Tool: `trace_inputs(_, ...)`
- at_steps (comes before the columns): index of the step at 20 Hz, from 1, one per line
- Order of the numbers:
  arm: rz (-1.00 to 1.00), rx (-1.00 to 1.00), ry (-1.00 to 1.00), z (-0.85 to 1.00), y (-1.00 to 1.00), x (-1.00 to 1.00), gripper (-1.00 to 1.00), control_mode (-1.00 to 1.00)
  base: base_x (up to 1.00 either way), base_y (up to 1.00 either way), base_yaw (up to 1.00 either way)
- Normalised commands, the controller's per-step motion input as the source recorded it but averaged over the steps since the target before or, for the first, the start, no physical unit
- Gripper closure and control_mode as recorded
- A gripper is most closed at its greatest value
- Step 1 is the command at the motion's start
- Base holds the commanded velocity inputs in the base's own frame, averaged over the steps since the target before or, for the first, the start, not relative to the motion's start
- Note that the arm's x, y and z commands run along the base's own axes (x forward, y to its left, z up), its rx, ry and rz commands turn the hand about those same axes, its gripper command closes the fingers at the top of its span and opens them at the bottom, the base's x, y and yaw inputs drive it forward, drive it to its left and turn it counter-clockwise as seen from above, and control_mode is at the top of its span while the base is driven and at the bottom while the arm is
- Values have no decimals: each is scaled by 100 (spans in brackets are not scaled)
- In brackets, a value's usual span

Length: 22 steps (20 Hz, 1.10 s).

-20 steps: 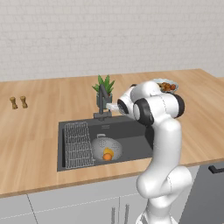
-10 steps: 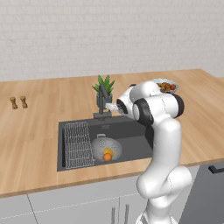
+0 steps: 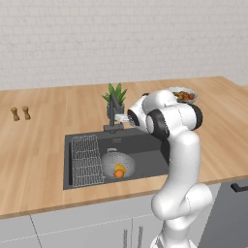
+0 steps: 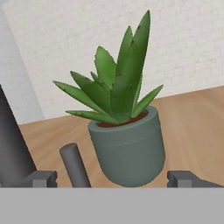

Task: Put the colander in the sink, put the mango, tangerine in the colander, and turn on the sink faucet and pour water over the colander.

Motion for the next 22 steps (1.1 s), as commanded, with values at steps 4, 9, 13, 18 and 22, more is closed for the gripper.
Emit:
trace_inputs(4,0,0,0,0,0,14,-100,-100,0,0,0)
trace_inputs(9,0,0,0,0,0,15,-100,-100,0,0,0)
trace_inputs(13,0,0,0,0,0,2,-100,-100,0,0,0)
trace_inputs(18,0,0,0,0,-1,0,-100,-100,0,0,0)
trace_inputs(22,0,0,0,0,-18,0,-100,-100,0,0,0)
